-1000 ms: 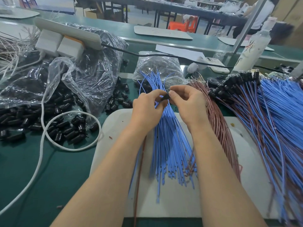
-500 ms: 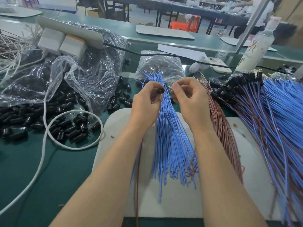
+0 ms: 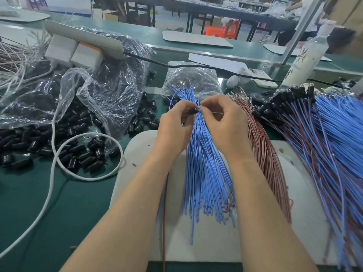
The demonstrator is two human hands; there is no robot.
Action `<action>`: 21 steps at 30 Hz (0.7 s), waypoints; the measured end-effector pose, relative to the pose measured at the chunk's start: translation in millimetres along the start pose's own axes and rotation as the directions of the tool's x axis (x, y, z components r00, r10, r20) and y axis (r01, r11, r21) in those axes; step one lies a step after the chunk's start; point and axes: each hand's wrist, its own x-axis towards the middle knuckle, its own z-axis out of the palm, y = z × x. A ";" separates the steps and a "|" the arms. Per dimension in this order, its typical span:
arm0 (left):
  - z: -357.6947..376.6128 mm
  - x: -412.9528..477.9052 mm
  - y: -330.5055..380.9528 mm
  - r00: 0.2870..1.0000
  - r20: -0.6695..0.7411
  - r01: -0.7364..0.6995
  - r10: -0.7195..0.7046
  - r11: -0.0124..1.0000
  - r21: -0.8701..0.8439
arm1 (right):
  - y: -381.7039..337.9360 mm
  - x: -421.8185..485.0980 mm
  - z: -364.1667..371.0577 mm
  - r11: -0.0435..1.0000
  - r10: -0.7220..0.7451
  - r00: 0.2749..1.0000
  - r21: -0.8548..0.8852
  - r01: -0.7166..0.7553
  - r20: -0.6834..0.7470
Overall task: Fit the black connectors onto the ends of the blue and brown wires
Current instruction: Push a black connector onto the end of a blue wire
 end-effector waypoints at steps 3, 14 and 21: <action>-0.8 -0.7 0.7 1.000 0.011 -0.011 0.011 0.998 0.060 | 1.7 0.5 0.6 0.999 -0.005 1.000 -0.035 0.005 0.014; -0.4 -0.3 -3.5 0.992 0.074 -0.114 0.100 0.969 0.219 | 10.2 4.6 -5.0 0.934 0.249 0.968 0.256 -0.251 0.040; -1.0 -2.2 -1.4 0.991 0.116 -0.078 0.061 0.985 0.155 | 14.1 4.3 -0.5 0.692 0.481 0.864 0.539 -0.480 0.153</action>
